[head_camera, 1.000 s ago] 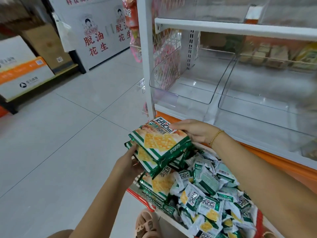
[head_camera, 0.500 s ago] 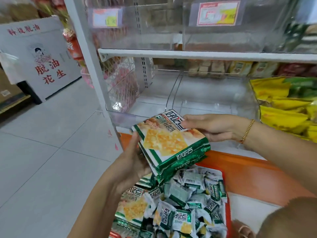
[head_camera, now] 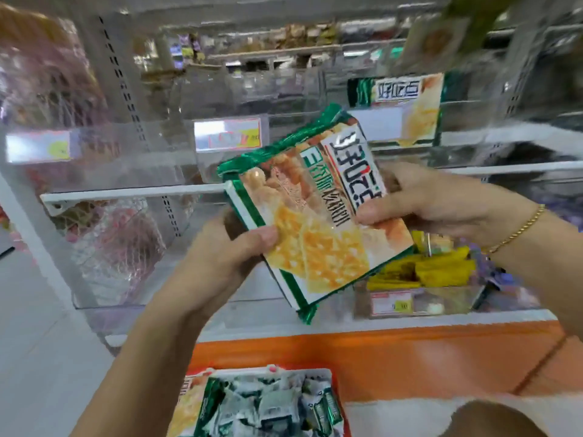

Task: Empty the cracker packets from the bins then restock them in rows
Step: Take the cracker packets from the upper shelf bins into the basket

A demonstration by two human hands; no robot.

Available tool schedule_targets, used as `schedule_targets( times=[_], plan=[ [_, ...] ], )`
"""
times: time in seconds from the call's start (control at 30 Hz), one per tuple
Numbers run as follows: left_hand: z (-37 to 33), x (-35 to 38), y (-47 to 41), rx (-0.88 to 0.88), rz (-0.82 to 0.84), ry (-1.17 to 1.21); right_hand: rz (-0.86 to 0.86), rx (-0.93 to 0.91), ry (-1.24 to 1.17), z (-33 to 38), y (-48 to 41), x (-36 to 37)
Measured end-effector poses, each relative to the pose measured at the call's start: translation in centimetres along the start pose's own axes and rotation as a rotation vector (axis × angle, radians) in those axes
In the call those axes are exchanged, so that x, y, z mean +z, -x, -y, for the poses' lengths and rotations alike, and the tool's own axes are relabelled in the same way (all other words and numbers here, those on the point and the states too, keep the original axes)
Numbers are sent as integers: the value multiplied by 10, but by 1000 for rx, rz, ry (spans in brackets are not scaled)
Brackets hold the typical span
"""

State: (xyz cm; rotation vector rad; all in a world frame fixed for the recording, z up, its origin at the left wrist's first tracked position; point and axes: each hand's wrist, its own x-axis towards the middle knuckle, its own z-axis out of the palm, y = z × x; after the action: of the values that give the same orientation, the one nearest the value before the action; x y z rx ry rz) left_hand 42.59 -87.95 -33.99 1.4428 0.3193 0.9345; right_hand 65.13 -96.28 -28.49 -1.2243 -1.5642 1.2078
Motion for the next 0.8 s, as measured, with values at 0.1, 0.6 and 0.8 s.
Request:
schedule_targets(
  times=[0.1,0.6,0.8],
  plan=[
    [-17,24,-34,84,36,-65,-208,-110,246,38,26,-26],
    [-30,73,-159,218,-330,-1225,-649,-21,1425,141,-16,-159],
    [-24,71,-154,279,-385,-1254,-438,189,1365,137,-59,-175]
  ],
)
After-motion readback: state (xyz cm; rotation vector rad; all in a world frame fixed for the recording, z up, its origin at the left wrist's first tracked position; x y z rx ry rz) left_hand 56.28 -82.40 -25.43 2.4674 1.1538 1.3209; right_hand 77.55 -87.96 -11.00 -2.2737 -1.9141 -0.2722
